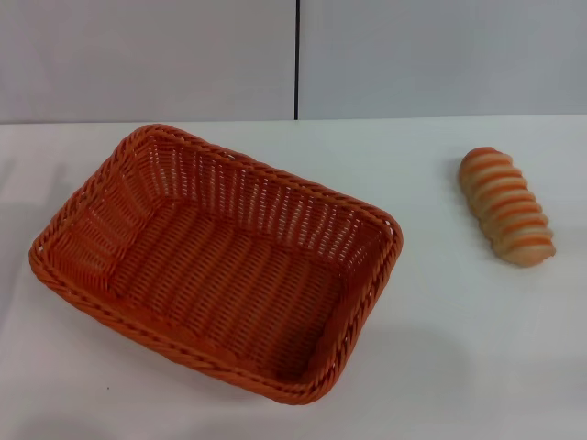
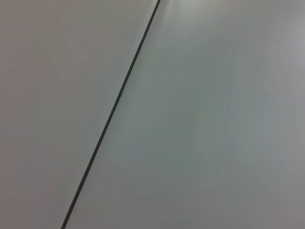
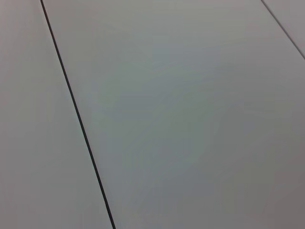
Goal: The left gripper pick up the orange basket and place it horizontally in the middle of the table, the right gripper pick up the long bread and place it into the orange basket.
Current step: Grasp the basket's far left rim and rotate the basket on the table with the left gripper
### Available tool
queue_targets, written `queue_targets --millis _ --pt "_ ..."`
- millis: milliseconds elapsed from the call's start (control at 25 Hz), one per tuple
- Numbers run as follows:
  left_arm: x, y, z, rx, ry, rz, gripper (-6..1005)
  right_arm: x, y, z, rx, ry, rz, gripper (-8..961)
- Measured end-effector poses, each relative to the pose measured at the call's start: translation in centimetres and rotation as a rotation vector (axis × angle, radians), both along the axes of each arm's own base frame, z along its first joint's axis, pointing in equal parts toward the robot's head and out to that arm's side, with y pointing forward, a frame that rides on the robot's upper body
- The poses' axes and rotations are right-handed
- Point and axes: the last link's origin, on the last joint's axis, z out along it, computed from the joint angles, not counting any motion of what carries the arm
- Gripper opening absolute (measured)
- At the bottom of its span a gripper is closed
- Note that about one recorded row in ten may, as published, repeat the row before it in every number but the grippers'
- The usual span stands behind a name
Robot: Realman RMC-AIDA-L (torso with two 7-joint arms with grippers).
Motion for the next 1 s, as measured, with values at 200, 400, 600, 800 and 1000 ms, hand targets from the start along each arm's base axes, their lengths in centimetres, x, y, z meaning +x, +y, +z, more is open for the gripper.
queue_targets --millis 200,400,600,800,1000 --pt "0.1 0.8 -0.1 -0.012 0.001 0.004 777 0.0 0.2 0.2 -0.001 -0.008 -0.004 608" --pt "0.2 0.9 -0.1 -0.015 0.001 0.004 777 0.4 0.5 0.4 -0.010 -0.012 -0.026 608" --pt "0.4 1.9 -0.3 -0.055 -0.006 -0.008 776 0.4 1.0 0.5 -0.015 -0.015 -0.031 609" --pt "1.2 3.2 0.0 -0.145 -0.002 -0.081 776 0.2 1.4 0.4 -0.018 -0.013 -0.028 609" --pt "2.2 5.8 -0.2 -0.312 0.030 -0.127 775 0.3 1.5 0.4 -0.021 -0.011 -0.033 609"
